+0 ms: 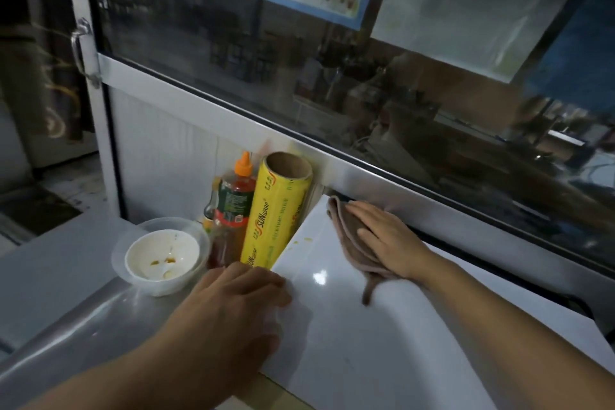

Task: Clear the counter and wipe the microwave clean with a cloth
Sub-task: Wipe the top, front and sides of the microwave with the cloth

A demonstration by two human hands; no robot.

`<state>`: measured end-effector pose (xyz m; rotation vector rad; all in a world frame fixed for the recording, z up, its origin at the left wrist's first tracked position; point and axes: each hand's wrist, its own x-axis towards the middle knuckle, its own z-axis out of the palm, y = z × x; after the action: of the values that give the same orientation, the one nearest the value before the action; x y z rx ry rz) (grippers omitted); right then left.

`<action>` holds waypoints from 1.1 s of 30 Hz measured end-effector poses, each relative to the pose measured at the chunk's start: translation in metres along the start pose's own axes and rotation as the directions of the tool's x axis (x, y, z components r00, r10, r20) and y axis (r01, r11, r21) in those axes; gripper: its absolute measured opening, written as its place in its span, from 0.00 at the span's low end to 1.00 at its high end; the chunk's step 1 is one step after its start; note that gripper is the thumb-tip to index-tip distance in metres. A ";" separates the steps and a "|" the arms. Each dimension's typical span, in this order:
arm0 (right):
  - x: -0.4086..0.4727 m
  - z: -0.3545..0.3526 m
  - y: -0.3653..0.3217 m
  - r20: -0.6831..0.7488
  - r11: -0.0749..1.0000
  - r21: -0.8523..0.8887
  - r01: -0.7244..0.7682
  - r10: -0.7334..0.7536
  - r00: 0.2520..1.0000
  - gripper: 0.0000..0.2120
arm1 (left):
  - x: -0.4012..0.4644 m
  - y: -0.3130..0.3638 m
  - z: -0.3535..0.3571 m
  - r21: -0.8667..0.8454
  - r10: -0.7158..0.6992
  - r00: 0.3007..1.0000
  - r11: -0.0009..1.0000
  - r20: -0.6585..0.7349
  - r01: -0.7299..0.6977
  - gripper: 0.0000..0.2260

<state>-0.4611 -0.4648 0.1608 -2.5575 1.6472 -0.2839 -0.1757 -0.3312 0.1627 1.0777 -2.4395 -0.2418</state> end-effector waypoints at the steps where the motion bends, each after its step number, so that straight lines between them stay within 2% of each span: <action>1: 0.014 0.003 -0.005 -0.003 1.000 -0.006 -0.006 0.006 1.000 0.23 | 0.000 -0.001 0.002 -0.035 -0.006 1.000 0.999 -0.028 0.005 0.14; 4: 0.032 0.003 -0.028 -0.004 0.999 -0.042 0.008 -0.008 1.000 0.25 | -0.001 -0.001 -0.002 -0.003 -0.063 0.998 0.998 -0.003 0.063 0.20; 6: 0.023 0.002 -0.048 0.018 0.994 -0.068 0.083 -0.082 0.996 0.28 | -0.004 -0.003 0.000 -0.032 -0.062 0.998 0.998 -0.020 0.061 0.24; 9: -0.005 0.009 -0.079 0.059 0.955 -0.060 0.291 -0.287 0.956 0.31 | -0.011 -0.004 0.000 -0.035 -0.043 0.999 0.998 0.013 0.044 0.20; 11: -0.022 0.016 -0.089 0.079 0.929 -0.021 0.371 -0.368 0.926 0.30 | -0.012 0.000 -0.009 0.000 -0.027 1.000 1.000 -0.009 0.027 0.16; 13: -0.024 0.014 -0.084 0.094 0.905 0.025 0.425 -0.425 0.900 0.29 | -0.017 -0.001 -0.011 -0.076 -0.052 0.999 0.996 -0.009 0.051 0.15; 16: 0.000 0.005 -0.059 0.066 0.935 0.044 0.353 -0.355 0.933 0.26 | -0.017 -0.004 -0.008 -0.109 -0.080 0.997 0.991 0.017 0.082 0.15; 18: 0.023 0.000 -0.044 0.035 0.967 0.041 0.250 -0.252 0.967 0.27 | -0.016 -0.003 -0.010 -0.055 -0.019 1.000 0.998 -0.013 0.019 0.10; 20: 0.042 0.001 -0.036 0.029 0.984 0.017 0.180 -0.180 0.983 0.27 | -0.015 -0.002 -0.015 -0.080 -0.088 0.995 0.993 0.047 0.091 0.10; 21: 0.049 0.001 -0.033 0.029 0.989 0.024 0.148 -0.148 0.989 0.27 | -0.015 -0.003 -0.014 -0.075 -0.084 0.996 0.994 0.019 0.085 0.10; 23: 0.057 0.003 -0.032 0.029 0.993 0.054 0.102 -0.104 0.994 0.27 | -0.016 -0.005 -0.012 -0.110 -0.079 0.995 0.990 0.054 0.085 0.10; 24: 0.057 0.003 -0.033 0.025 0.992 0.060 0.107 -0.109 0.994 0.26 | -0.017 -0.006 -0.010 -0.171 -0.054 0.997 0.983 0.055 0.062 0.09; 25: 0.057 0.004 -0.035 0.015 0.990 0.062 0.124 -0.126 0.992 0.25 | -0.021 -0.011 -0.003 -0.166 -0.007 0.999 0.986 -0.038 0.001 0.11; 26: 0.056 0.004 -0.038 0.002 0.987 0.061 0.147 -0.147 0.989 0.23 | -0.025 -0.013 0.000 -0.169 -0.032 0.998 0.985 -0.061 0.021 0.13; 29: 0.048 0.001 -0.052 0.003 0.980 0.015 0.199 -0.199 0.980 0.21 | -0.025 -0.012 -0.002 -0.163 -0.095 0.995 0.982 0.017 0.097 0.16; 33: 0.026 0.002 -0.089 0.080 0.961 -0.037 0.274 -0.271 0.959 0.20 | -0.029 -0.002 -0.008 -0.144 -0.099 0.995 0.985 0.007 0.098 0.16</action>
<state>-0.3710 -0.4515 0.1771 -2.7941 1.2900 -0.1662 -0.1534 -0.3107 0.1590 1.1349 -2.3309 -0.4423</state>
